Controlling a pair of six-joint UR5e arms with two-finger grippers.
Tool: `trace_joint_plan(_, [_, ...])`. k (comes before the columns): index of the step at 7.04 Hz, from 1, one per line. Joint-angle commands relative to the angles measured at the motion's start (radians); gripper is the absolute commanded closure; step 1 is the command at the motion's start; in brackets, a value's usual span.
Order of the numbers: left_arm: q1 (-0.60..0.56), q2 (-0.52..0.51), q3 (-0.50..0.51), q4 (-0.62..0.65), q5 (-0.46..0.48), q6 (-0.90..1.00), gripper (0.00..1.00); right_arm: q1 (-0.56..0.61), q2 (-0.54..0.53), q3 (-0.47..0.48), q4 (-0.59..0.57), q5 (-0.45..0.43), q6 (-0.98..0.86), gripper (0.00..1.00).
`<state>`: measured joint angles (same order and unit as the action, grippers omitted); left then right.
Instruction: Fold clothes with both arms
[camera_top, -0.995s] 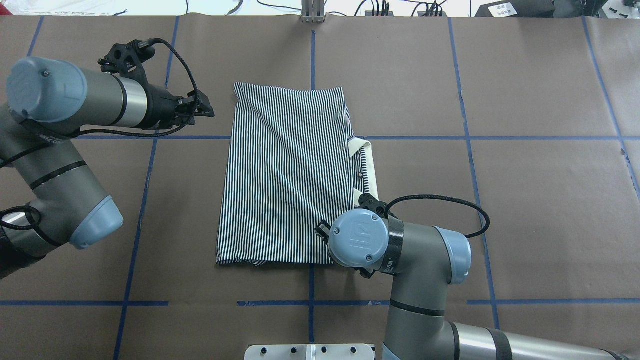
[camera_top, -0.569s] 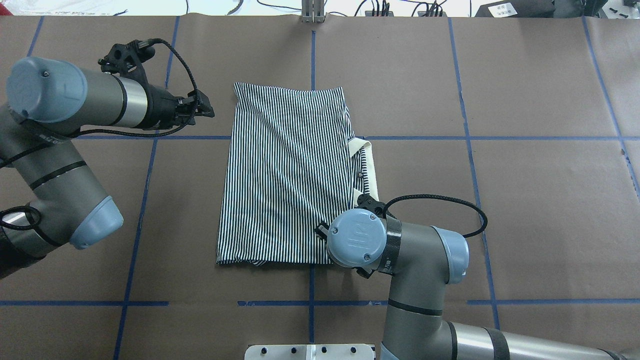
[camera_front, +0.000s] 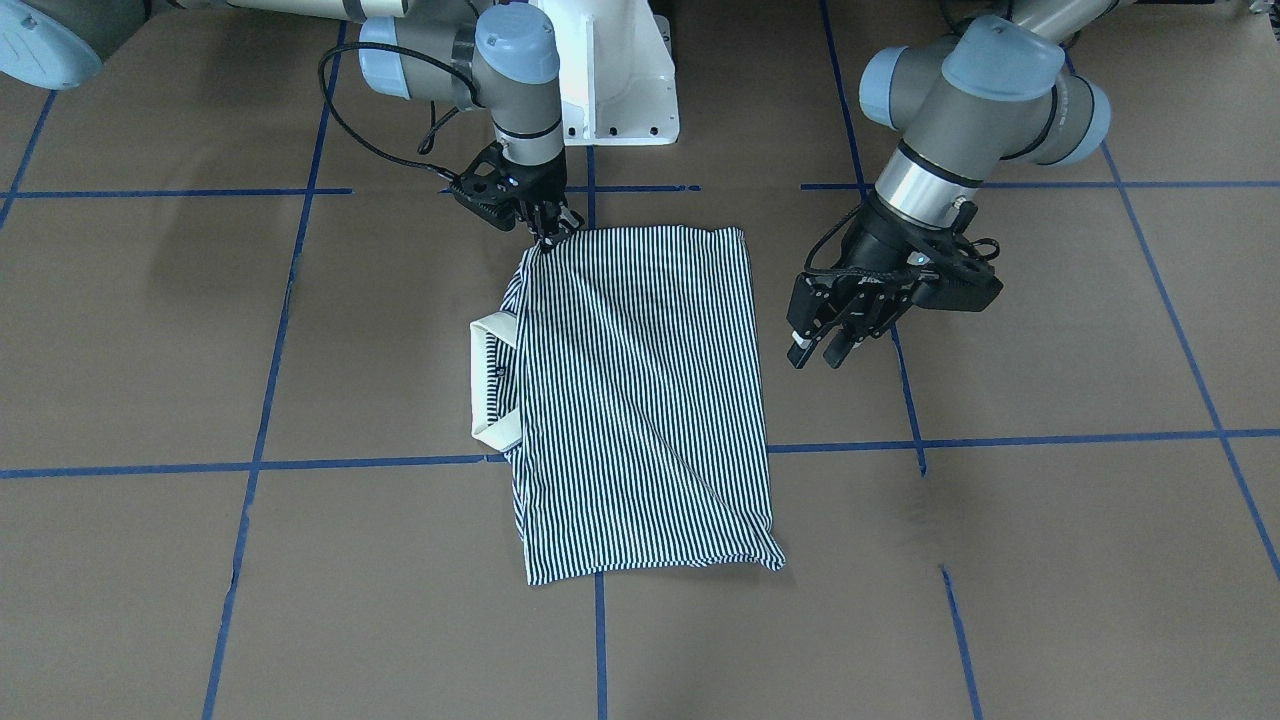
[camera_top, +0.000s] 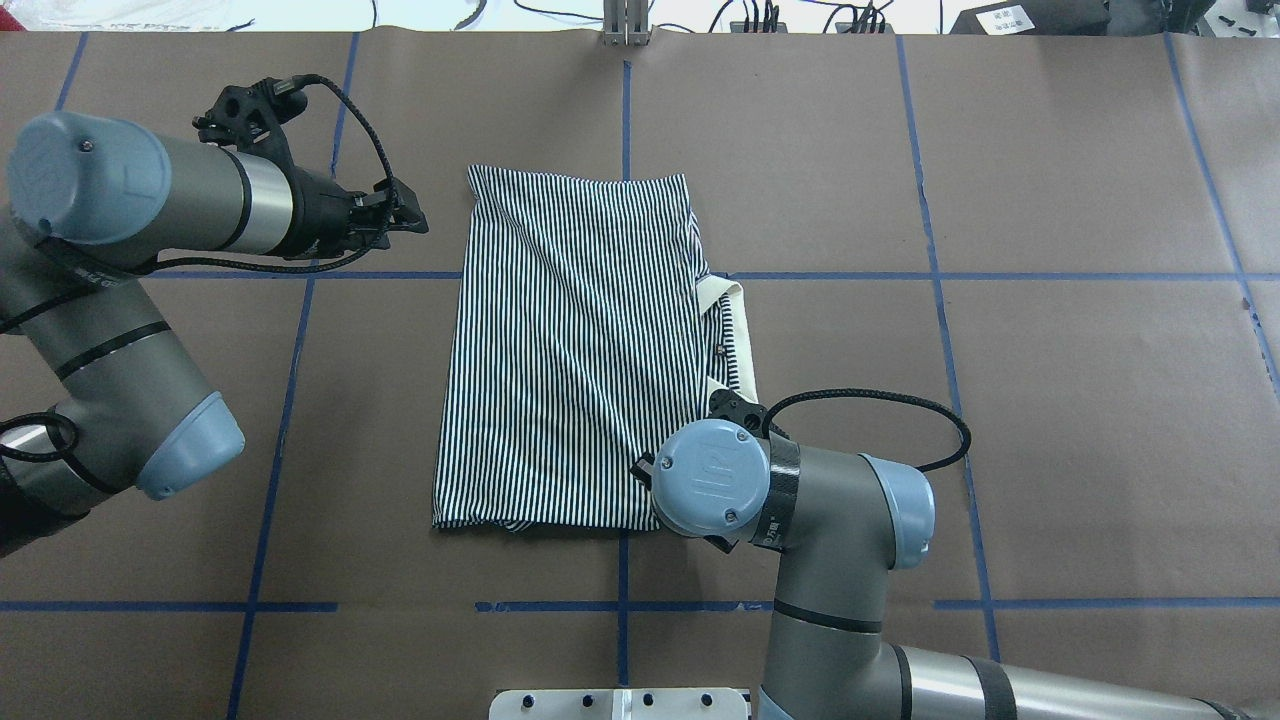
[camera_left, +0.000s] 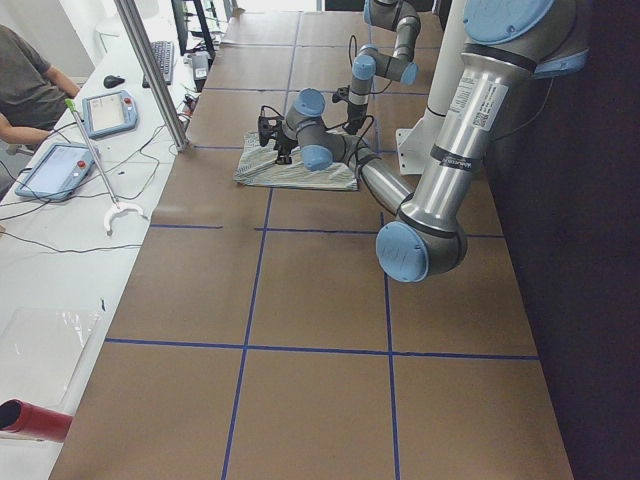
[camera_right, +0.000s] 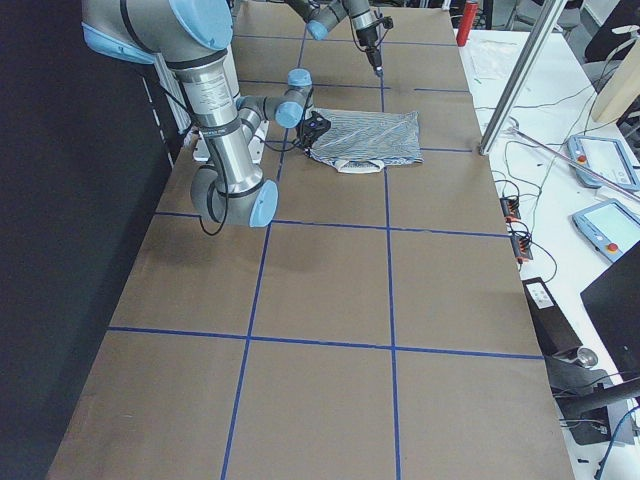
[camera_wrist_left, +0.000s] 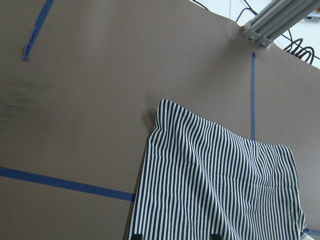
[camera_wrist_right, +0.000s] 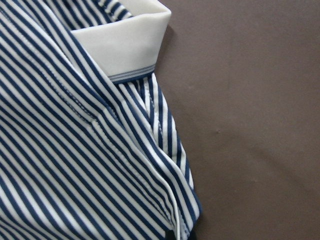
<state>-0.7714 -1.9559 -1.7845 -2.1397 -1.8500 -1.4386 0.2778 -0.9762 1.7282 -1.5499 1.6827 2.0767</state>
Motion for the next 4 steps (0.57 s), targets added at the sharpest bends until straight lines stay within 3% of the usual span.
trace_joint_plan(1, [0.0, 0.0, -0.024, 0.033, 0.0, -0.003, 0.46, 0.004, 0.001, 0.01, 0.001, 0.006, -0.027, 1.0])
trace_joint_plan(2, [0.001, 0.0, -0.027, 0.034, 0.0, -0.005, 0.46, 0.017, -0.01, 0.036, -0.002, 0.055, -0.029, 1.0])
trace_joint_plan(4, [0.001, 0.0, -0.029, 0.034, 0.0, -0.009, 0.46, 0.021, -0.065, 0.101, -0.004, 0.063, -0.03, 1.0])
